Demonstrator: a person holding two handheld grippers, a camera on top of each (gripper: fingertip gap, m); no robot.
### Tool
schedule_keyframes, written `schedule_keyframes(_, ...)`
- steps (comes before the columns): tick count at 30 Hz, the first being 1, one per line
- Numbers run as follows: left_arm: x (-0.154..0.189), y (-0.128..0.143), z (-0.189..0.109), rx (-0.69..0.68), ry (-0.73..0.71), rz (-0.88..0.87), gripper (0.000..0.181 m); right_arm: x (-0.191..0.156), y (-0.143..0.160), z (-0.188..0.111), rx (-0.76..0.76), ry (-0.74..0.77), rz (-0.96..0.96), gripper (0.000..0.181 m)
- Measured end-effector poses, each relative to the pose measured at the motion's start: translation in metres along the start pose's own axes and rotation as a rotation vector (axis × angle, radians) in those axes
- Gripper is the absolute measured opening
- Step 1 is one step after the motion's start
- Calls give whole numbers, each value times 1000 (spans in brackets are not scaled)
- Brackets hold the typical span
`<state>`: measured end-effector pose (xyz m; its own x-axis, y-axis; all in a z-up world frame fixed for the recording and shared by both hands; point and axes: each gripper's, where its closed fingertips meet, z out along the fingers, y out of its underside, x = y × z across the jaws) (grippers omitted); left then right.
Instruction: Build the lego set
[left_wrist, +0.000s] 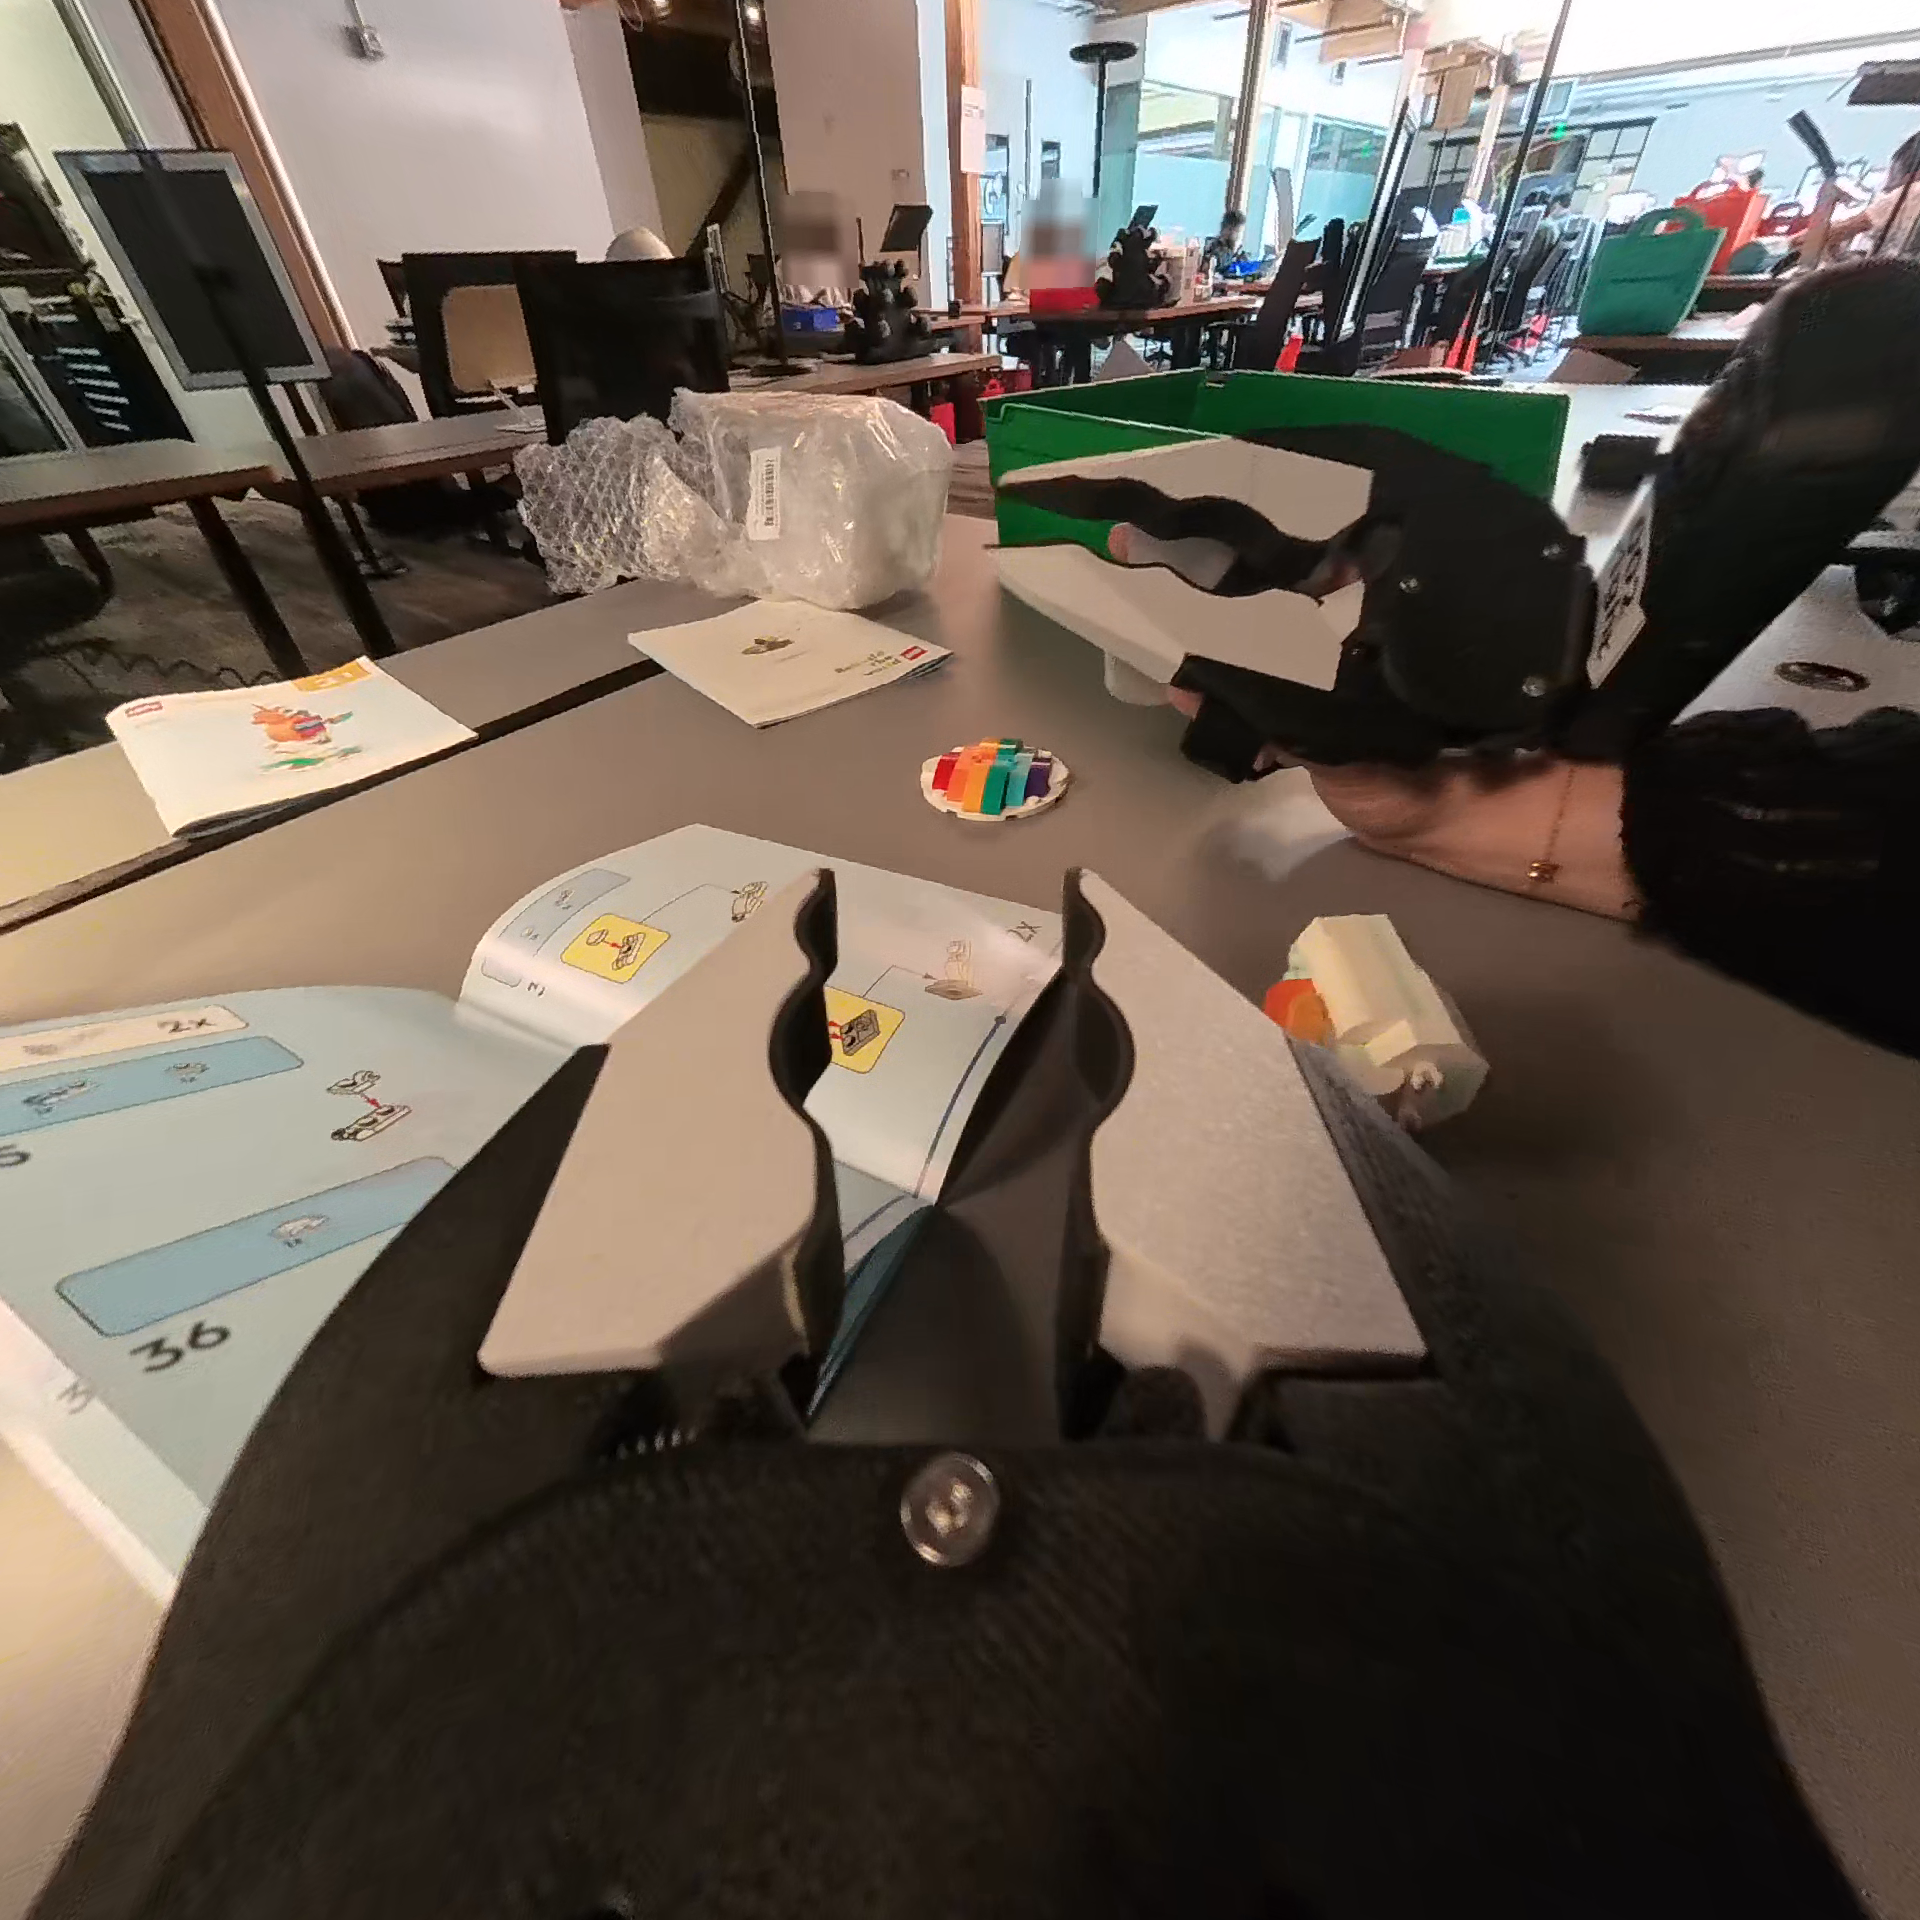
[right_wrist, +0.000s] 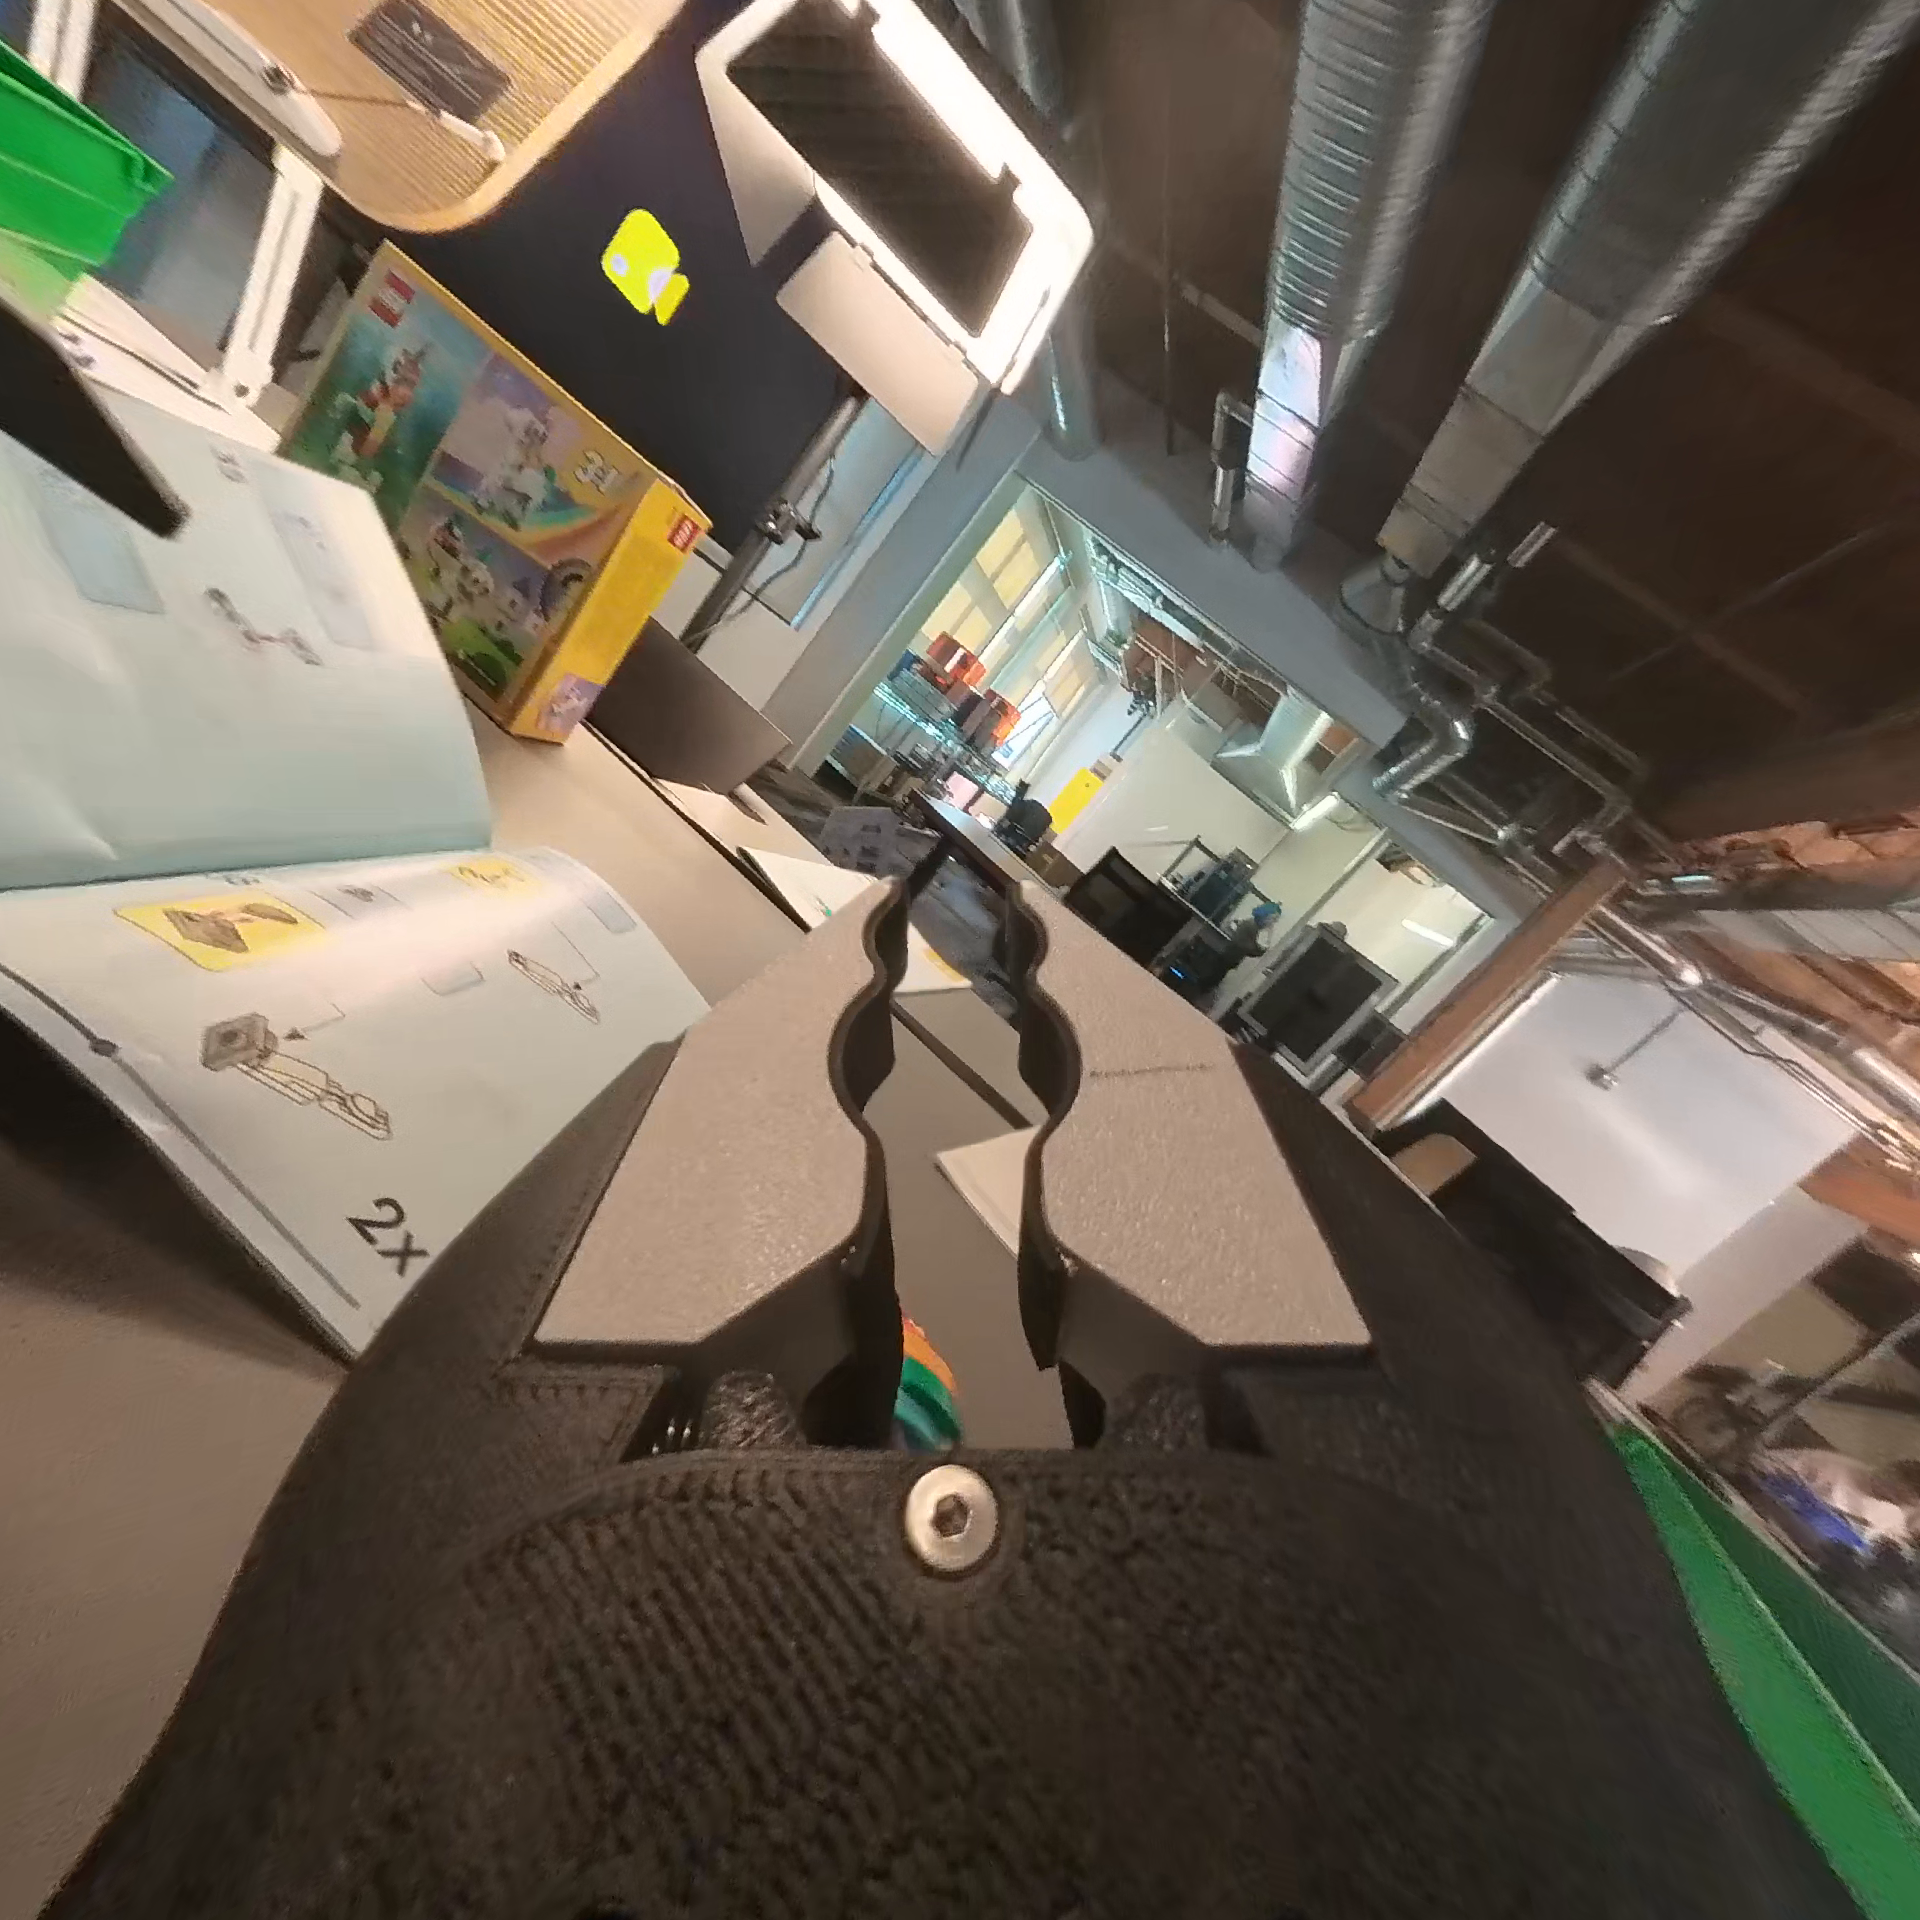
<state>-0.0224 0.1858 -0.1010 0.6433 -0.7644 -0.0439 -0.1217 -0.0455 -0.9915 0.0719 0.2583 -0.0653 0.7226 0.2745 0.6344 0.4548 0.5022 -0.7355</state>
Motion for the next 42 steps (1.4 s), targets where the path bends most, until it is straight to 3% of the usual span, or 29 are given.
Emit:
schedule_keyframes(16,7,3,-3,1,47,48,44,-3,-3,-1,45,-60,103,13)
schedule_keyframes(21,24,3,-4,12,65,228,45,-3,-3,-1,44,-61,100,13)
schedule_keyframes(27,67,-12,-19,153,142,523,41,-1,-2,-1,42,-51,109,13)
schedule_keyframes(31,79,-14,-25,202,156,624,38,0,-1,-1,40,-46,108,13)
schedule_keyframes(42,43,-29,-33,200,-30,592,39,1,0,-1,32,-48,119,12)
